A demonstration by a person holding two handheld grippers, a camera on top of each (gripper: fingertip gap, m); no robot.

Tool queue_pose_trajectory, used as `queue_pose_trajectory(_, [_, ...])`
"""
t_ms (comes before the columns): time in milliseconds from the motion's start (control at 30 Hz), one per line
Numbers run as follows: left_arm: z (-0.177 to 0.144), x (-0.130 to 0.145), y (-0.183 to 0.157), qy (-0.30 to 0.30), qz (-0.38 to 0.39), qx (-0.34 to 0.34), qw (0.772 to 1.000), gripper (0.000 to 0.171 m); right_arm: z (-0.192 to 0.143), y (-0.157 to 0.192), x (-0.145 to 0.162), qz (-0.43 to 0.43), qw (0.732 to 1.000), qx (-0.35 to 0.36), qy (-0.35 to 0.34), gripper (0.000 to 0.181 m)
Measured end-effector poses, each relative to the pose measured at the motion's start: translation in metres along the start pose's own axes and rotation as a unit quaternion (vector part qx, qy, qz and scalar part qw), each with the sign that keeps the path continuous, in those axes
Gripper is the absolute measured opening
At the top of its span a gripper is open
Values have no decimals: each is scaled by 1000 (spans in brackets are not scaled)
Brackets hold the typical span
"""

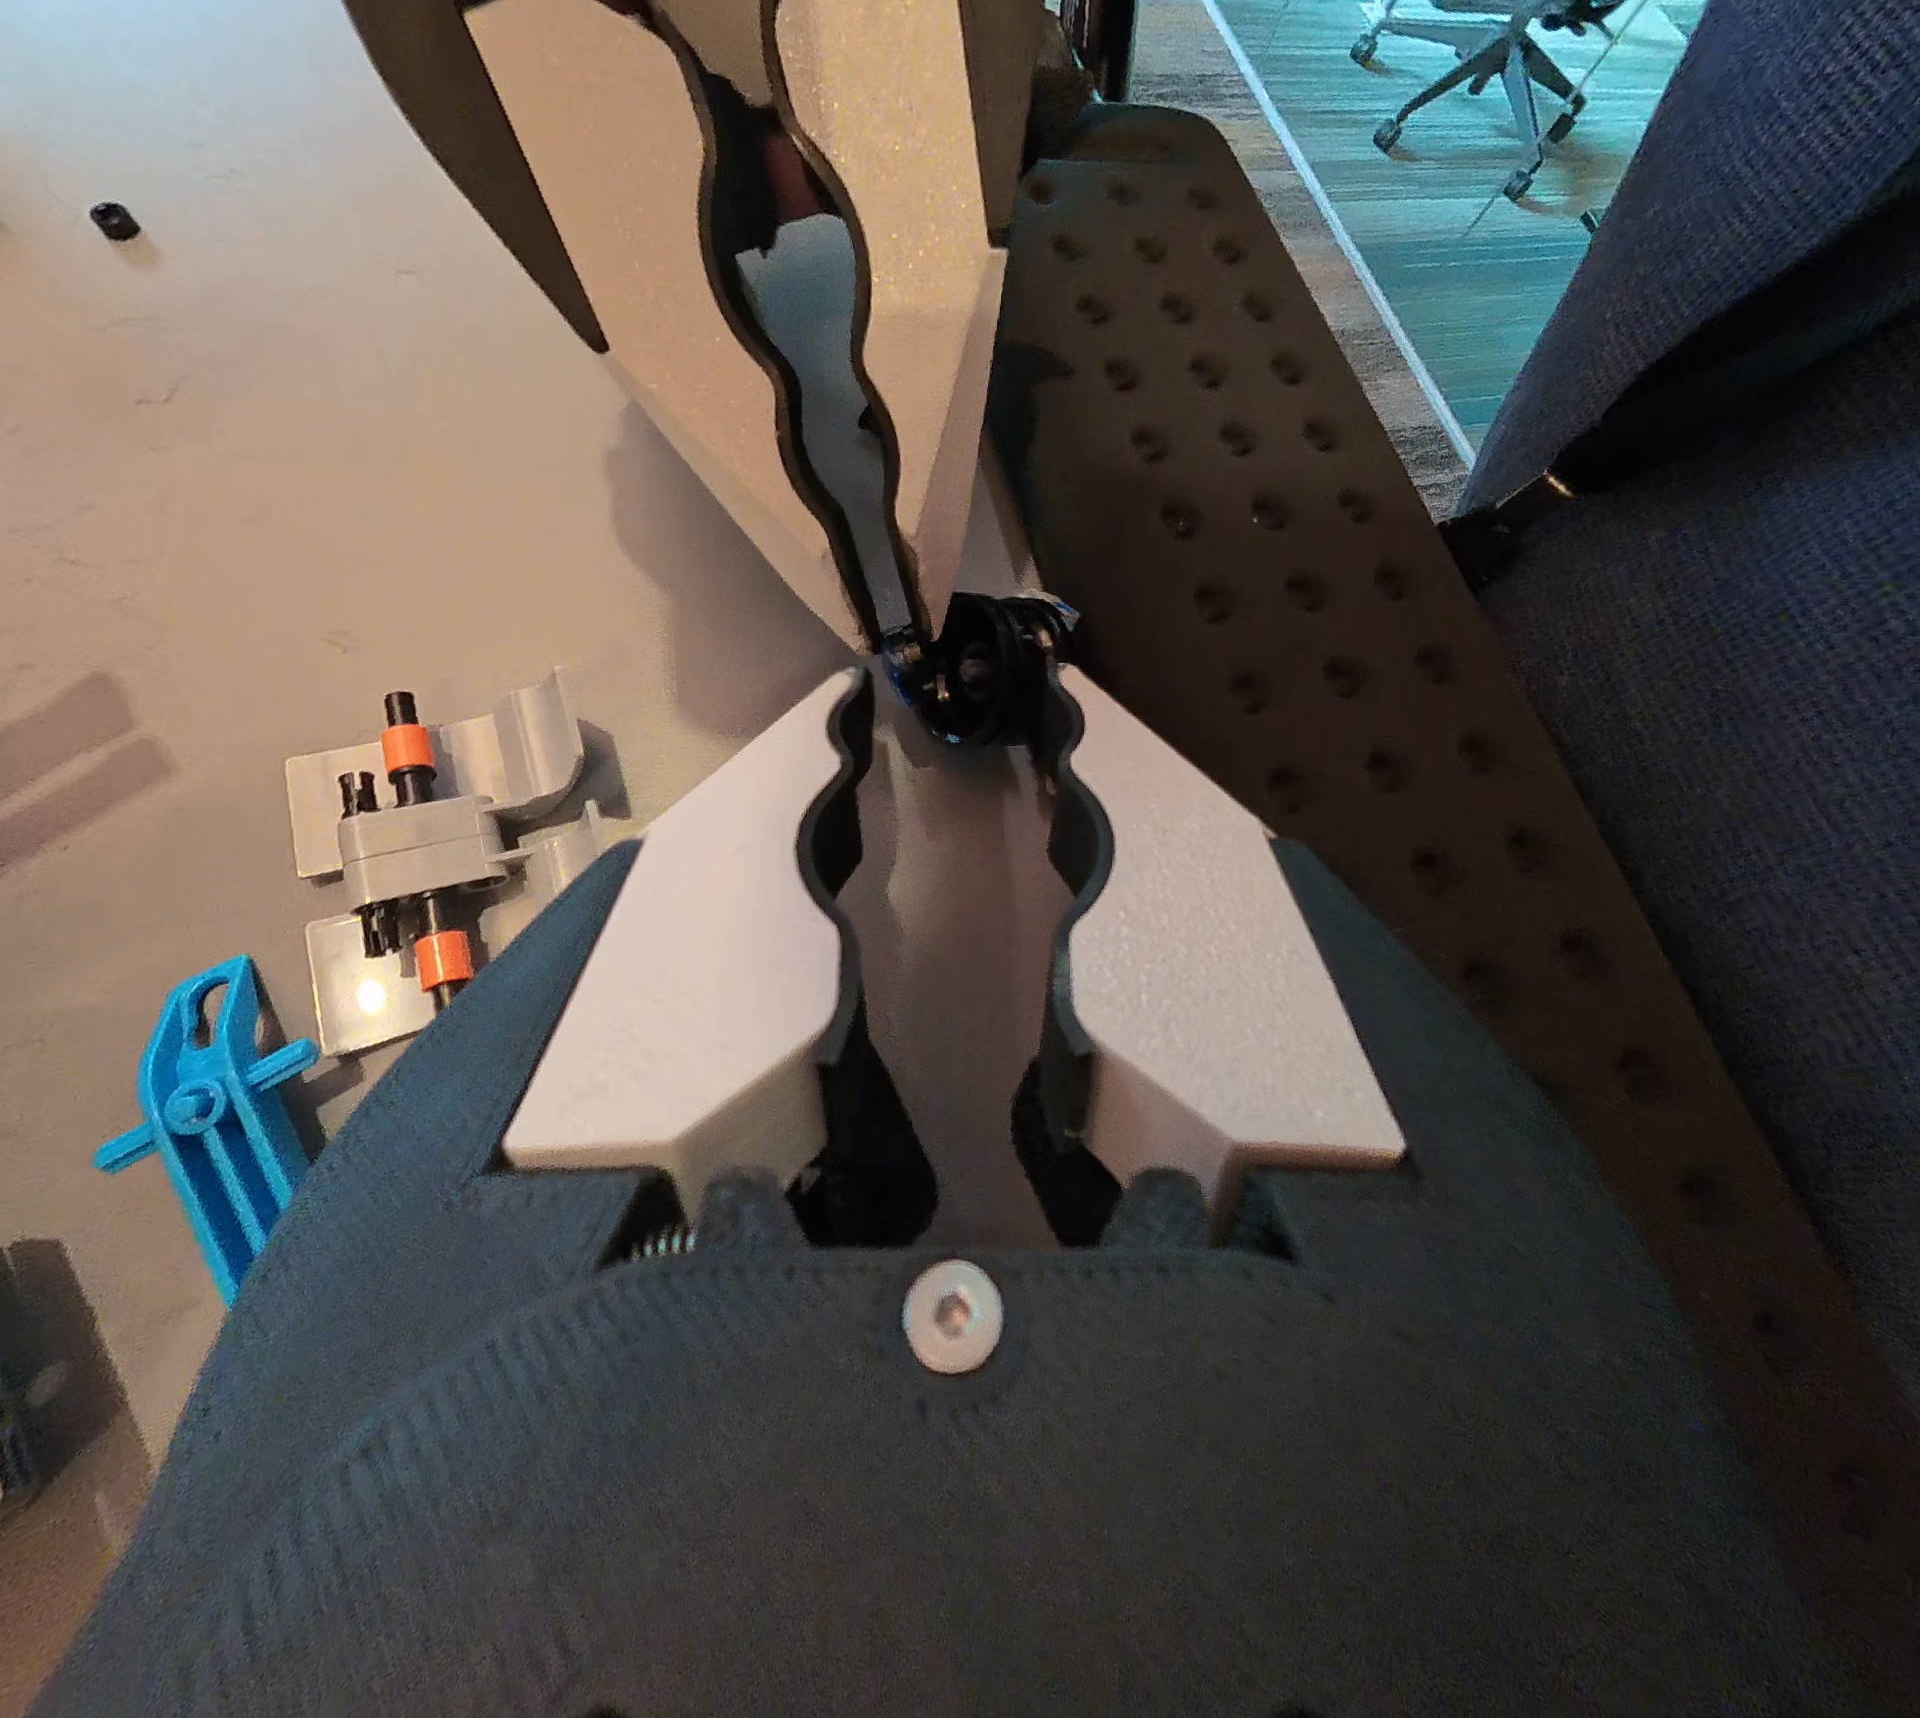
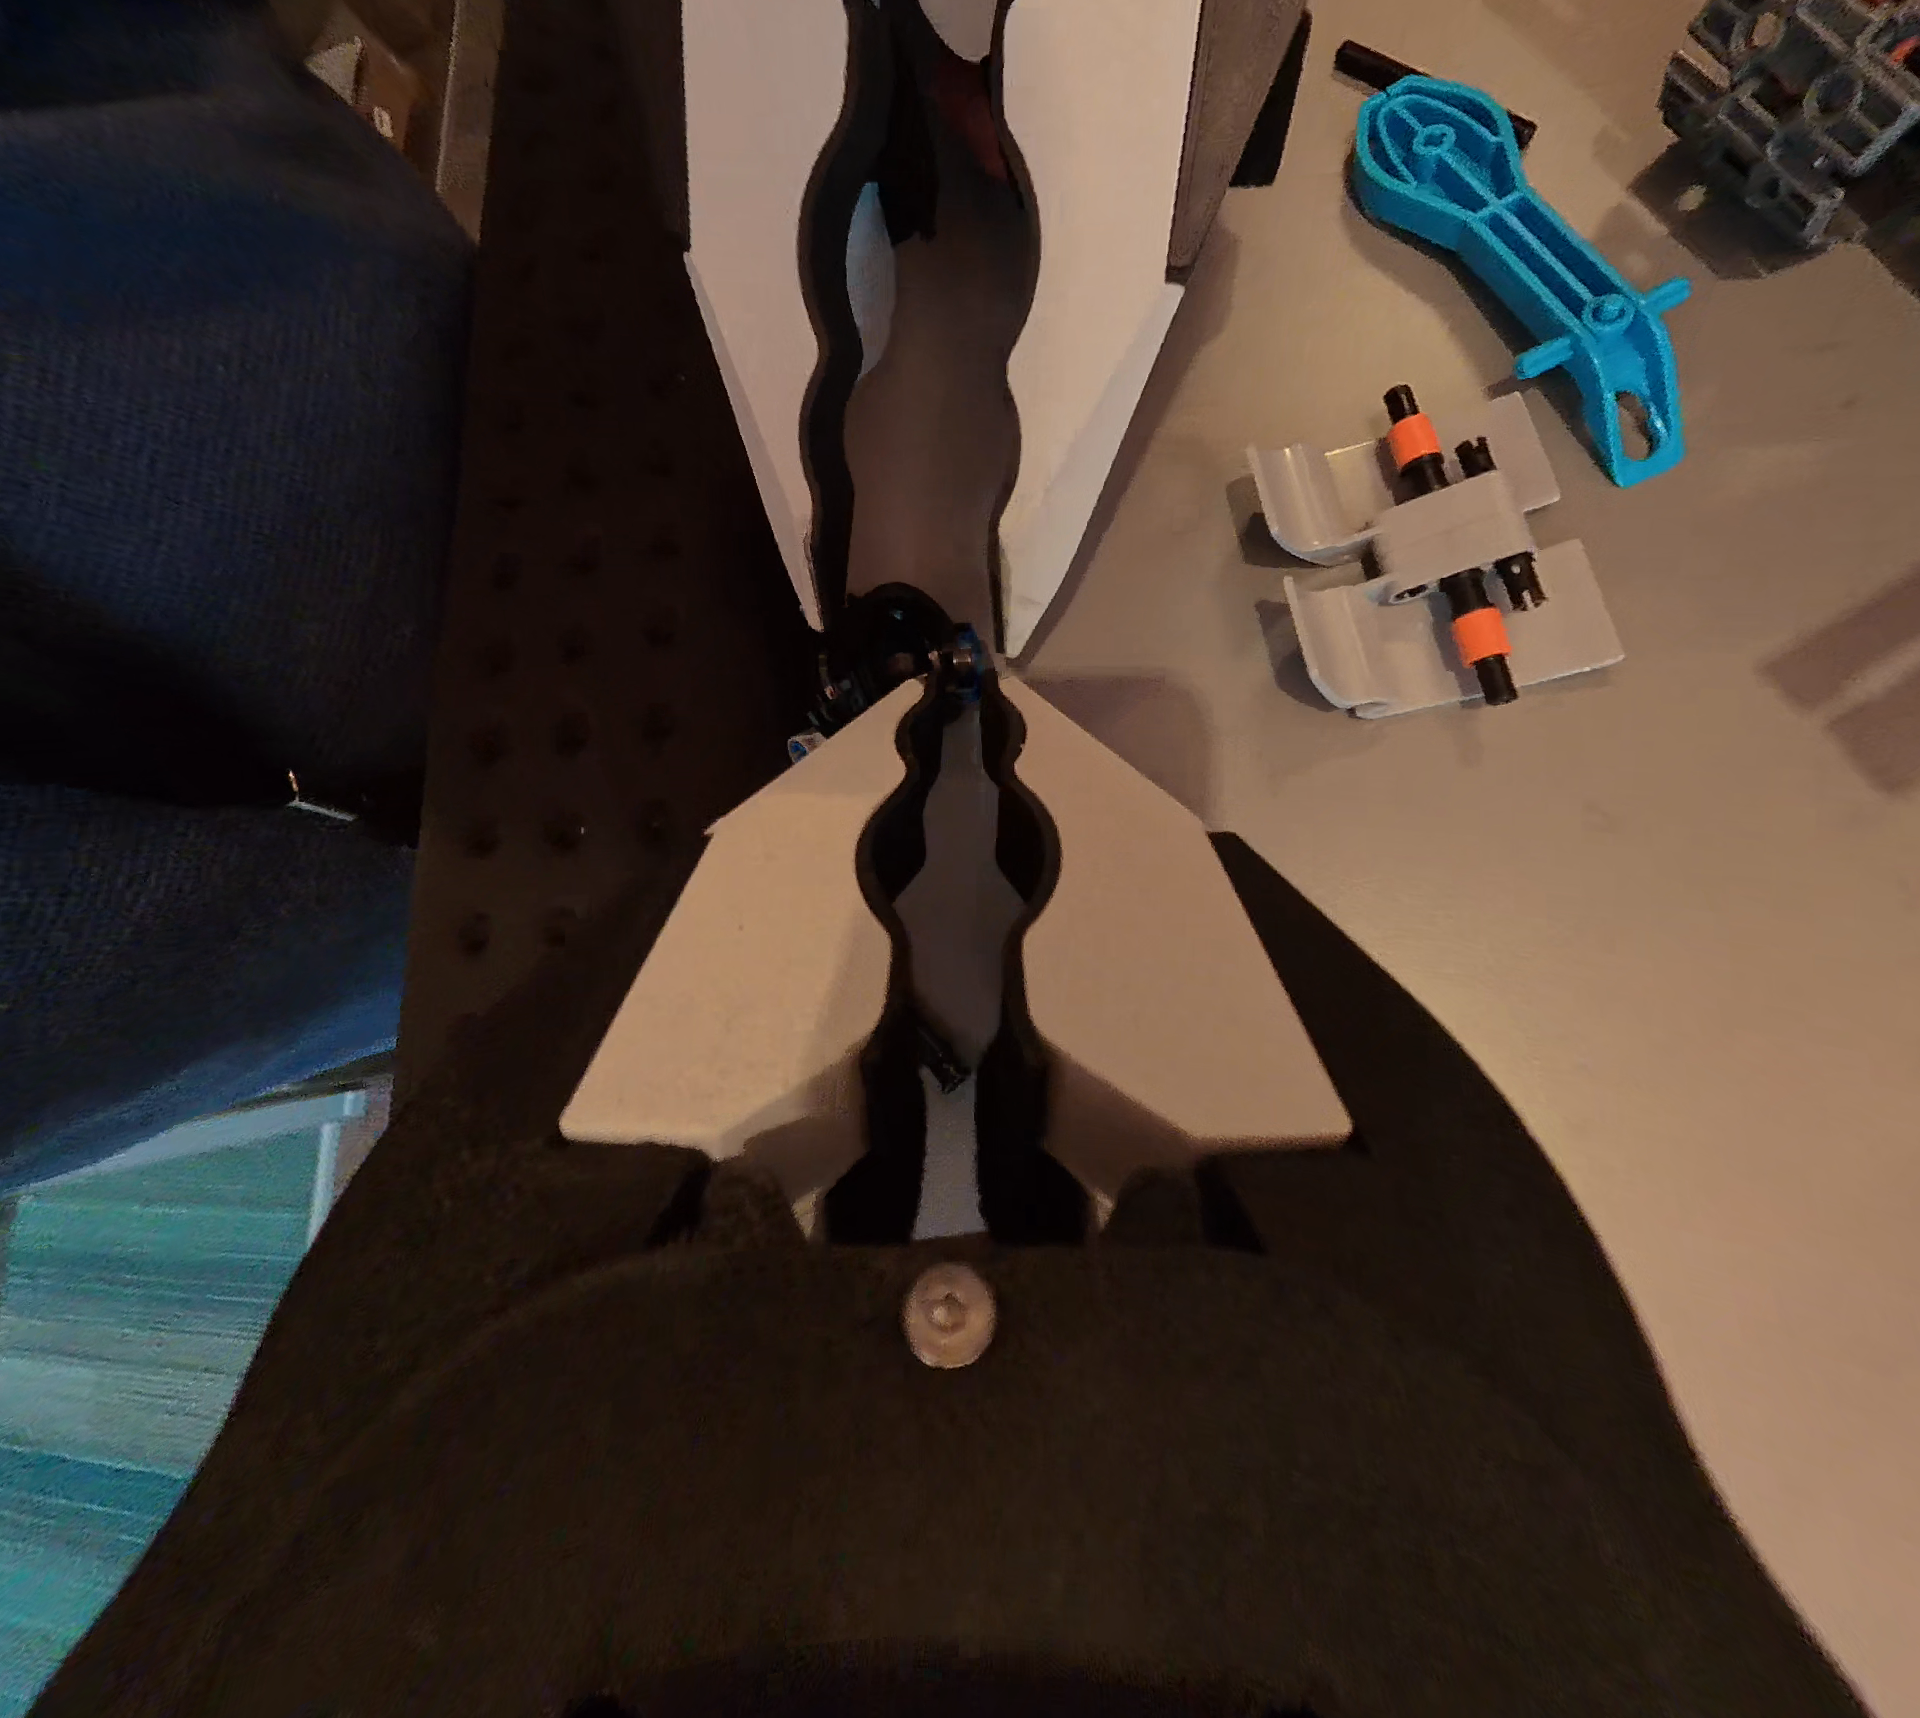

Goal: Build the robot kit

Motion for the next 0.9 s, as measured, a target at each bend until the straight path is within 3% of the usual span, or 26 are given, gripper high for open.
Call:
queue_pose_trajectory(500, [2,-2,-2,-3,8,3,1000,17,1,2,-7,-168,979,-36,112,5])
queue_pose_trajectory(900, [3,-2,-2,-4,6,7,1000,16,0,3,-8,-187,971,-62,137,5])
Point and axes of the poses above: each gripper's, where its closed fingertips meet, z out along the fingers, x out of its underside, y = z × x across the jaws, the point moved 4 cm from there along -z, back along the fingers
